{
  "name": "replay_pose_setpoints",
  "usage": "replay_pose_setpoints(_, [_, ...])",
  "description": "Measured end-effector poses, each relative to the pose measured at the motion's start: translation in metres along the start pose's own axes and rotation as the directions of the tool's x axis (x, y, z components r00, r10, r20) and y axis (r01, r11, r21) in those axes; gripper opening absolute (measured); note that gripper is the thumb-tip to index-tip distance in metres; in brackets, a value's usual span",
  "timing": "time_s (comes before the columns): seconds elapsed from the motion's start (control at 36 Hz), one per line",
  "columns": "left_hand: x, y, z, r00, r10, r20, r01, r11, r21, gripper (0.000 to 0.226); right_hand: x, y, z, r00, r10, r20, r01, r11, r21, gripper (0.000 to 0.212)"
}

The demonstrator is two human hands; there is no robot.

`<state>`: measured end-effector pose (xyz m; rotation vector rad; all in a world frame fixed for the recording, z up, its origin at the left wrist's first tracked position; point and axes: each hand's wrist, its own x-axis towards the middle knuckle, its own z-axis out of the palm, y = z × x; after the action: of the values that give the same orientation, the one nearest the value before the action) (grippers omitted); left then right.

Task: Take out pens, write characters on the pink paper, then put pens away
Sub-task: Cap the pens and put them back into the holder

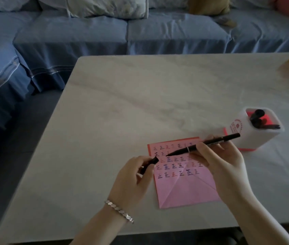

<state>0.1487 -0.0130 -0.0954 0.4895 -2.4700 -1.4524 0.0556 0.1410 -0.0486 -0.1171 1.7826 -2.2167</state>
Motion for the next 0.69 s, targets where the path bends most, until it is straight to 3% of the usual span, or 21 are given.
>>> replay_pose_setpoints(0.36, [0.001, 0.010, 0.010, 0.993, 0.116, 0.026, -0.118, 0.992, 0.054, 0.019, -0.005, 0.007, -0.010, 1.000, 0.005, 0.001, -0.005, 0.999, -0.033, 0.012])
replay_pose_setpoints(0.53, [-0.001, 0.018, 0.014, 0.980, 0.188, 0.061, -0.192, 0.977, 0.089, 0.017, -0.009, 0.015, -0.006, 0.991, 0.095, 0.095, -0.092, 0.995, -0.035, 0.006])
replay_pose_setpoints(0.61, [0.000, 0.019, 0.013, 0.976, 0.214, 0.048, -0.218, 0.970, 0.103, 0.039, -0.008, 0.016, -0.010, 0.984, 0.150, 0.097, -0.145, 0.988, -0.053, 0.004])
replay_pose_setpoints(0.69, [0.000, 0.021, 0.013, 0.960, 0.264, 0.099, -0.276, 0.951, 0.139, 0.043, -0.008, 0.013, -0.011, 0.973, 0.181, 0.145, -0.188, 0.981, 0.036, 0.007])
